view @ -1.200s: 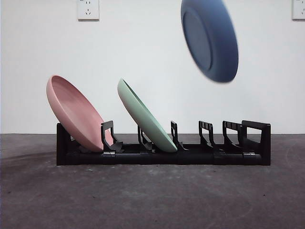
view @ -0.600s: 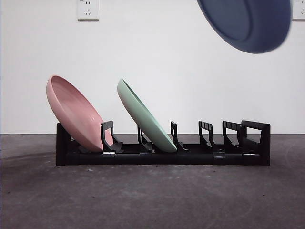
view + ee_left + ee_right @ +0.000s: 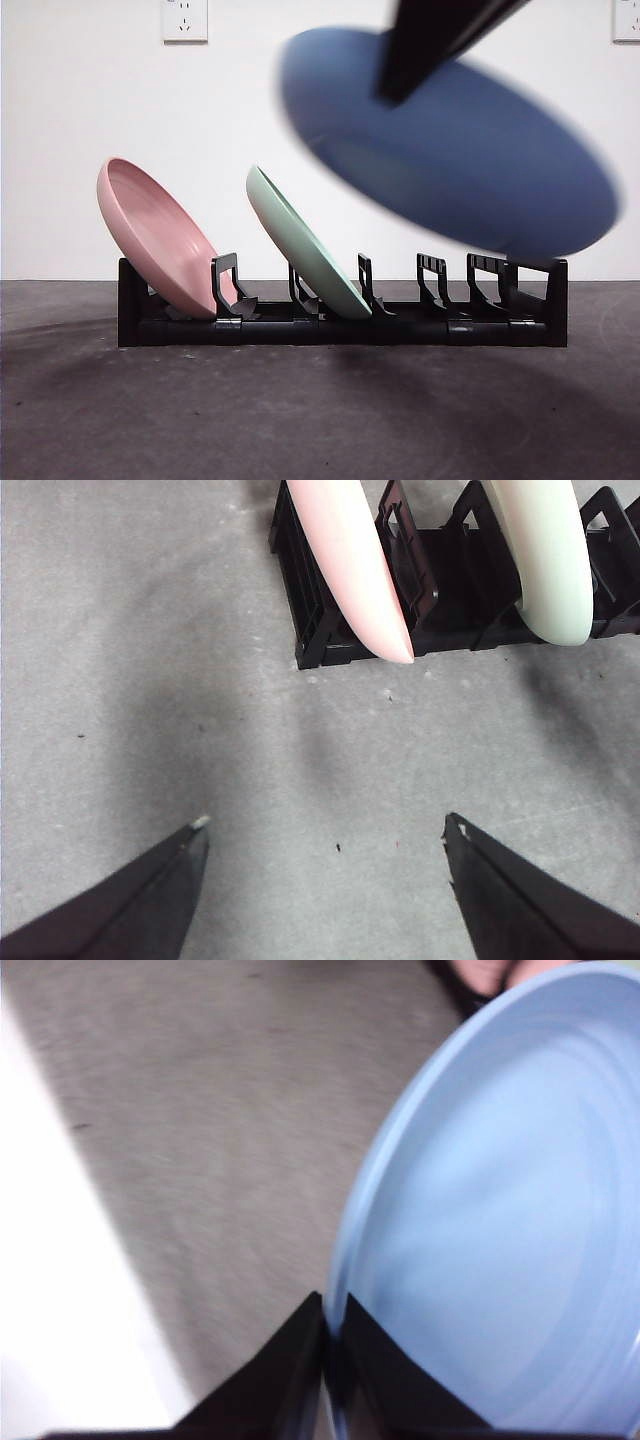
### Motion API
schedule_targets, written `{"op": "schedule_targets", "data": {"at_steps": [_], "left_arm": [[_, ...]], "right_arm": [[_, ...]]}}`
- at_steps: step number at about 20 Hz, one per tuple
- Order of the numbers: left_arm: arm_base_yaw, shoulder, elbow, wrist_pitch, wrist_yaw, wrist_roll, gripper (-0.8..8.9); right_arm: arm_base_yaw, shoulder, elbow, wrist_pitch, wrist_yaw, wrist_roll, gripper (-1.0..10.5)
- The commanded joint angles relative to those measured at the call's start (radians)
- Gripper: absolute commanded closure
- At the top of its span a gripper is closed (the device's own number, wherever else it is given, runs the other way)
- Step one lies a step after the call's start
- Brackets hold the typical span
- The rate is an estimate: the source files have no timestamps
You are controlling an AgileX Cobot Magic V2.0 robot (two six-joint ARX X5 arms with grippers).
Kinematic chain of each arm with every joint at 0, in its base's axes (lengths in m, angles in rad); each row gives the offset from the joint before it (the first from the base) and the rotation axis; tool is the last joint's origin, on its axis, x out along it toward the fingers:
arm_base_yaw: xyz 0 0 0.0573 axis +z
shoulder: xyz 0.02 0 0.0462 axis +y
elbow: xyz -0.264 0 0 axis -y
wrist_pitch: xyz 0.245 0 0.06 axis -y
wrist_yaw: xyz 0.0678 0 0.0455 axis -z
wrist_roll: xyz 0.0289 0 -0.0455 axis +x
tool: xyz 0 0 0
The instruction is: Place the plate
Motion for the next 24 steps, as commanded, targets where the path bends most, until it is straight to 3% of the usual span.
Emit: {"op": "schedule_targets", "data": {"at_steps": [1, 5, 13, 19, 24], "left_arm": [[-0.002, 0.005, 0.023, 0.006, 0.003, 0.0, 4.35], [-0.002, 0.005, 0.023, 0.005, 0.003, 0.0, 4.35], [-0.002, 0.005, 0.023, 0.005, 0.003, 0.001, 4.35], [-0.002, 0.005, 0.023, 0.005, 0.003, 0.001, 4.35], [-0.002, 0.005, 0.023, 0.006, 0.003, 0.003, 4.35]], "right_arm": [[0.049, 0.105, 0.013, 0.069, 0.008, -0.043, 9.3], [0.05, 0.26, 0.013, 0.11, 0.06, -0.108, 9.3], [-0.022, 0.437, 0.013, 0.257, 0.06, -0.225, 9.3], [-0.066, 0.491, 0.013, 0.261, 0.042, -0.231, 9.3], [-0.071, 0.497, 0.013, 0.261, -0.049, -0.231, 8.9]]}}
